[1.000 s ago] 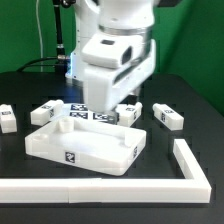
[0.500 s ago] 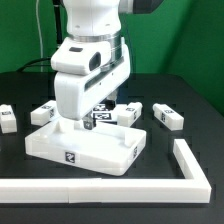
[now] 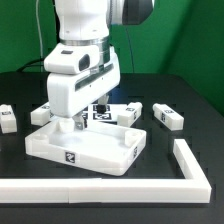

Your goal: Assemble desk

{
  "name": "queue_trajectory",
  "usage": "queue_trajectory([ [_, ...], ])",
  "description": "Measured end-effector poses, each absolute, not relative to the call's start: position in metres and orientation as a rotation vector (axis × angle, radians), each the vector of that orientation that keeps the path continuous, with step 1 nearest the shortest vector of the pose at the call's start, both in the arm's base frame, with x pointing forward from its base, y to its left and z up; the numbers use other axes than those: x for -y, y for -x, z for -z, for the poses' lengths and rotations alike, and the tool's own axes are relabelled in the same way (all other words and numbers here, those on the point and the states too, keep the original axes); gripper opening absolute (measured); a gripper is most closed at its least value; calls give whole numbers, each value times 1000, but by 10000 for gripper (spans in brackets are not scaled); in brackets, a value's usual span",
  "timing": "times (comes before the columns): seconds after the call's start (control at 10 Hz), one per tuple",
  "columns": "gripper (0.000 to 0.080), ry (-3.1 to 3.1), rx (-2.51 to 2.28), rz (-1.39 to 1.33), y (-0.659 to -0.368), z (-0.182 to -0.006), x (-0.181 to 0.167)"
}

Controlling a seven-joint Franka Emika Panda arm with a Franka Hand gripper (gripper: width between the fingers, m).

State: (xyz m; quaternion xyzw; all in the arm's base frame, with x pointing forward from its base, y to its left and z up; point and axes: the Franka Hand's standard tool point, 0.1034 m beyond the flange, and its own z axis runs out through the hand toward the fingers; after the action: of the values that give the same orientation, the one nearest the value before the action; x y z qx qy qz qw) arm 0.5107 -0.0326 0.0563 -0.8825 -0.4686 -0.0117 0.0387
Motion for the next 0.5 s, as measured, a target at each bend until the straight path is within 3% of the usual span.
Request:
queue_trajectory([
  [0.4,650,2711,1436,41,-509,-55,33],
  [0.5,650,2722,1445,56,-493,-50,32],
])
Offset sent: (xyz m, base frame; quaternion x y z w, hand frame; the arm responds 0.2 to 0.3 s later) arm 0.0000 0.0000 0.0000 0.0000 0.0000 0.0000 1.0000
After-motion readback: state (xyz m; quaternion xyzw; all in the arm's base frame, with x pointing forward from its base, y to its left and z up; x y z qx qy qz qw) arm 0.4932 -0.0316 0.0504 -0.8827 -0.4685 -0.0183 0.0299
